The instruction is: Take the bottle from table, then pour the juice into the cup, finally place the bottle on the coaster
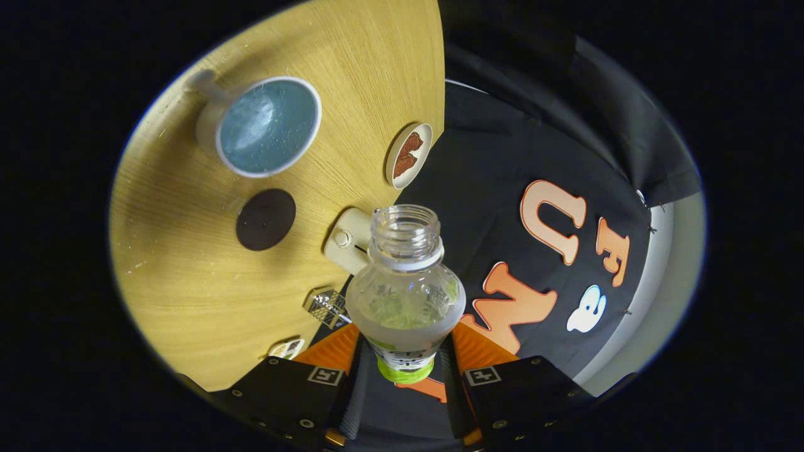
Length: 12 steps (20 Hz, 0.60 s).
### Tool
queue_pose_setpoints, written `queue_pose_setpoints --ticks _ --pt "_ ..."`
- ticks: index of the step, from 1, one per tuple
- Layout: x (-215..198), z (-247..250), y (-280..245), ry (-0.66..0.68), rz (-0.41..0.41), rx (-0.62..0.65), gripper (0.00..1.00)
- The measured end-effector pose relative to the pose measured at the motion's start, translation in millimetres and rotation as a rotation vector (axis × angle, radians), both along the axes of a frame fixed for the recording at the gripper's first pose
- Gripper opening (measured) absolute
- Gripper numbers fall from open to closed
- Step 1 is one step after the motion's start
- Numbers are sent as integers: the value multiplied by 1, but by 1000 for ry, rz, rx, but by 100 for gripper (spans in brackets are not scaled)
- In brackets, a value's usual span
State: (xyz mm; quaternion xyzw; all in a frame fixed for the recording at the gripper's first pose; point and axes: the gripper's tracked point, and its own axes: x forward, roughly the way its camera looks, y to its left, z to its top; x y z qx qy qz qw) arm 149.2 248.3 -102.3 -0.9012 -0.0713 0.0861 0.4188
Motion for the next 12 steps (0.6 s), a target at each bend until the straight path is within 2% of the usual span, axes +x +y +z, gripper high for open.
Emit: queue_pose_setpoints --ticks 5,12 --pt "-3 -15 -4 88 -39 229 55" --pt "3 -13 -16 207 -169 701 56"
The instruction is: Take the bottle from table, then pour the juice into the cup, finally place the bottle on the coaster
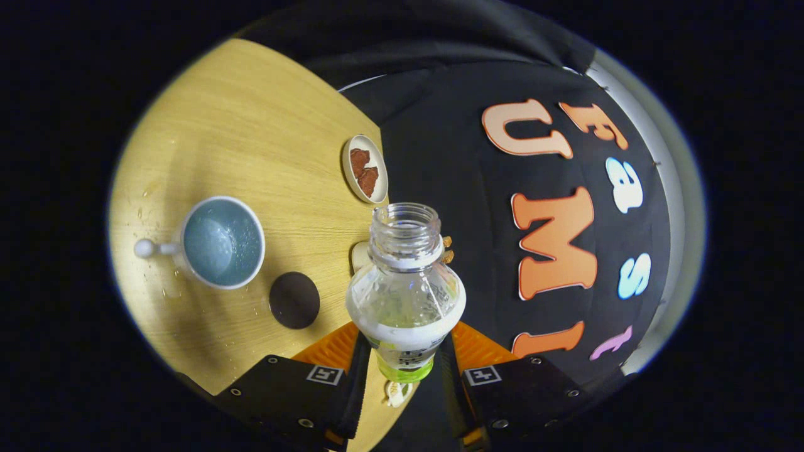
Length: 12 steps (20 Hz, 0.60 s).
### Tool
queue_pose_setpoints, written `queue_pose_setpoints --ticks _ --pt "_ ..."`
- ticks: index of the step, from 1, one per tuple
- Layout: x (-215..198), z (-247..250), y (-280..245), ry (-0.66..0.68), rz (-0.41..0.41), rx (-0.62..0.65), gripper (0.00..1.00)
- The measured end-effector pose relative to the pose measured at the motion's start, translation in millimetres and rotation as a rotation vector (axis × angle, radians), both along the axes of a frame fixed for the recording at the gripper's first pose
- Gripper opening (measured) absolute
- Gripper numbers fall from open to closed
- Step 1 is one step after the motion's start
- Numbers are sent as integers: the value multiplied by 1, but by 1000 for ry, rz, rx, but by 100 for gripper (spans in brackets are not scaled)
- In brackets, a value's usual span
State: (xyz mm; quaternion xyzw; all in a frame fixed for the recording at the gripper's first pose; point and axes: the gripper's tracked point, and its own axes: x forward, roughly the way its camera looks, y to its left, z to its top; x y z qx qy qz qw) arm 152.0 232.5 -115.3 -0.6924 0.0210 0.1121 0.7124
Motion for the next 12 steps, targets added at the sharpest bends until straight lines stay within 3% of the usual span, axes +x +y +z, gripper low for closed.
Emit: queue_pose_setpoints --ticks 3,7,12 --pt "6 10 -5 57 -45 225 56" --pt "19 29 -2 105 -46 548 56" --pt "34 11 -4 231 -122 830 56"
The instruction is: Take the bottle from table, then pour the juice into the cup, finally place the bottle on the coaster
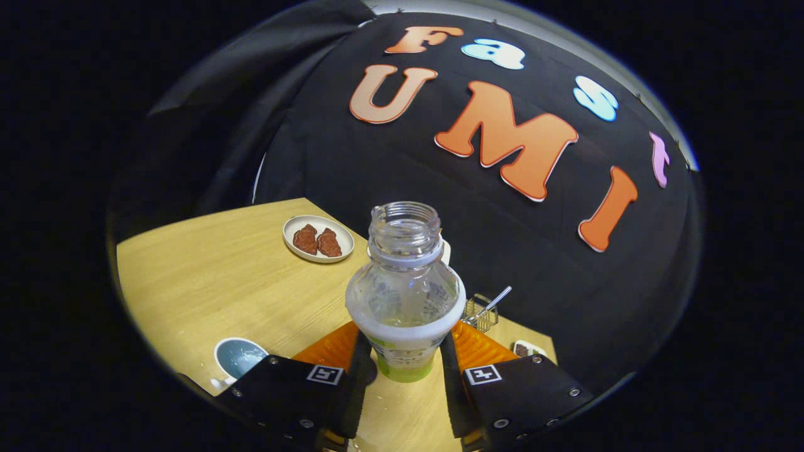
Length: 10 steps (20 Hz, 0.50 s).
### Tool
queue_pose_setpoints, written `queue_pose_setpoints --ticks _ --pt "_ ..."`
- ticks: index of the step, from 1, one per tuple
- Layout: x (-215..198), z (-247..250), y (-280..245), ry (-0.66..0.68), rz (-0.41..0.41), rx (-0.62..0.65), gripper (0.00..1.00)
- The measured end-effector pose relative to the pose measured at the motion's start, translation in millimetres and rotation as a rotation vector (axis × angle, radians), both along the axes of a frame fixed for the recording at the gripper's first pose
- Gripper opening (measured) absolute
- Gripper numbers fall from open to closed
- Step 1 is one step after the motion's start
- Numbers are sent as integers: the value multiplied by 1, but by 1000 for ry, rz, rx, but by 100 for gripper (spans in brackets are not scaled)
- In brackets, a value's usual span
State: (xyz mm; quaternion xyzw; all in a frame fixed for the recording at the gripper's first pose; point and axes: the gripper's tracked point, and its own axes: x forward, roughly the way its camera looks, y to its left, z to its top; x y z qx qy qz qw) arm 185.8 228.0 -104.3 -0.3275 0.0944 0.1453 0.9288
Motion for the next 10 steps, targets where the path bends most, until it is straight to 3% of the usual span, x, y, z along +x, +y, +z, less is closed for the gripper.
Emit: queue_pose_setpoints --ticks 4,10 --pt "10 -26 3 122 -19 174 56" --pt "24 -63 -4 253 -70 299 56"
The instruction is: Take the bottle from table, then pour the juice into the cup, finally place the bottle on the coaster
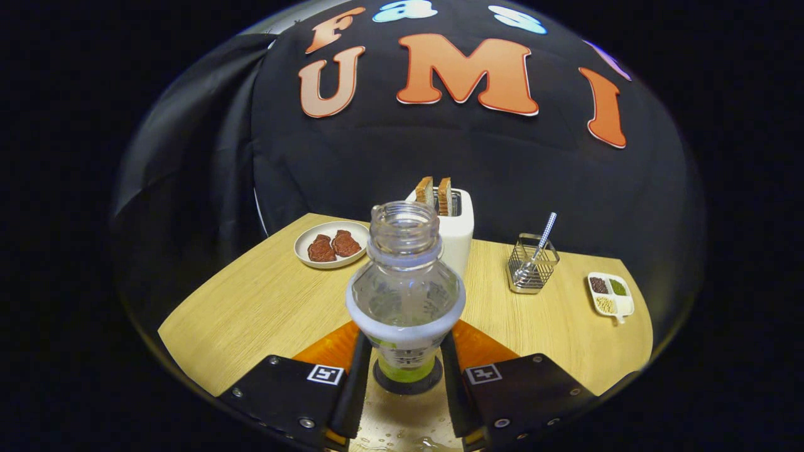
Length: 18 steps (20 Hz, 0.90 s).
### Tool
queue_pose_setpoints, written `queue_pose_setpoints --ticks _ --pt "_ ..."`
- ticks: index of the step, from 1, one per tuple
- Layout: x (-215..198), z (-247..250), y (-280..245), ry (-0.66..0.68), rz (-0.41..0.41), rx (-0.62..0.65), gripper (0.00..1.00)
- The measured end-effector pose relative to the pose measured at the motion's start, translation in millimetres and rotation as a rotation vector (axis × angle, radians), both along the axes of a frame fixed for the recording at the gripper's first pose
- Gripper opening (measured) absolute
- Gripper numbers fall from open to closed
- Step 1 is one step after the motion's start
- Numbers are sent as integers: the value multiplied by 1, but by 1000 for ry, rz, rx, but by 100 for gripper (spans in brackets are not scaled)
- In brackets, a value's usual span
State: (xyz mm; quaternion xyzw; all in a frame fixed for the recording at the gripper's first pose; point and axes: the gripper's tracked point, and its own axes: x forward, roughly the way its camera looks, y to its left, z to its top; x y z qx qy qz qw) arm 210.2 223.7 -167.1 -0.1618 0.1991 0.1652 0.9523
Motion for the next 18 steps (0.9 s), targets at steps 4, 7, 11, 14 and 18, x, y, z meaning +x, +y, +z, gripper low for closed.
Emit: queue_pose_setpoints --ticks 4,7,11,14,18 --pt "9 -19 -7 35 -13 -7 56" --pt "10 -30 -11 47 -11 -18 57" --pt "8 -35 -11 56 -7 -27 62" --pt "-2 -30 -4 44 18 -11 69" --pt "-15 -15 -7 25 17 -30 98"
